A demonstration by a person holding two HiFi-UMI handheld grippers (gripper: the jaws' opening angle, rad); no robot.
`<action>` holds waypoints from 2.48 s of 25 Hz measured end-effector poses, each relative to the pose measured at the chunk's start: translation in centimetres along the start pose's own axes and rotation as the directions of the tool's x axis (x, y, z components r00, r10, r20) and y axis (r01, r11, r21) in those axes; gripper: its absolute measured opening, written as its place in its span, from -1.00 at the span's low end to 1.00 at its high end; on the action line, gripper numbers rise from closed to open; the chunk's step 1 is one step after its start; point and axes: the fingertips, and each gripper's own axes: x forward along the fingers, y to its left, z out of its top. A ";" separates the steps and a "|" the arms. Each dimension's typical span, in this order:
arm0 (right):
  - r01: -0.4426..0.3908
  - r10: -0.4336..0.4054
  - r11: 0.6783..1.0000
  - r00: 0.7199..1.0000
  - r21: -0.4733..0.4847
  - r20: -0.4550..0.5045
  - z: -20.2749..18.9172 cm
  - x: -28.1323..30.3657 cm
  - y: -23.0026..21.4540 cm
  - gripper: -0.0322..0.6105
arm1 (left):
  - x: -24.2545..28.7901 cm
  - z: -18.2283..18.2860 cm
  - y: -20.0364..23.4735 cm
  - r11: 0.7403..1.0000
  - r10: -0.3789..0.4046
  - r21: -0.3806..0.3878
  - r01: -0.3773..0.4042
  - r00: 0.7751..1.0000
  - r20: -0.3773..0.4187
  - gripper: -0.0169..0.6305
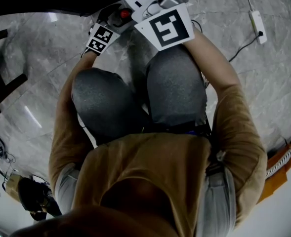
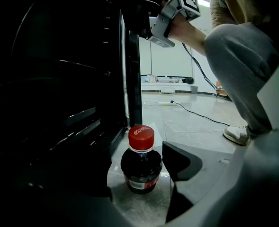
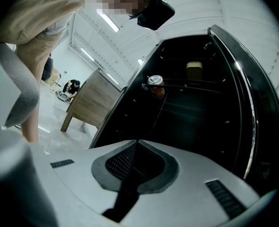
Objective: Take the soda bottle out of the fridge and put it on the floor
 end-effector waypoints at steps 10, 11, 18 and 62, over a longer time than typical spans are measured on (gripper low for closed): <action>0.010 -0.010 1.000 1.000 -0.014 -0.023 0.0 0.1 0.0 -0.89 | -1.5 1.0 0.7 1.000 0.023 0.001 -0.023 1.000 0.021 0.04; 0.009 -0.009 1.000 1.000 -0.012 -0.025 0.0 0.2 0.0 -0.89 | -1.6 1.2 0.7 1.000 0.023 -0.004 -0.023 0.999 0.027 0.04; 0.014 -0.013 1.000 0.998 0.011 -0.055 0.4 0.0 -0.7 -0.89 | -2.5 2.9 0.5 1.000 0.002 -0.018 -0.002 1.000 0.028 0.04; 0.034 0.002 0.983 0.981 0.181 -0.196 25.9 -3.4 -14.3 -0.89 | -24.7 36.1 2.3 0.935 0.307 -0.196 -0.295 0.951 0.032 -0.94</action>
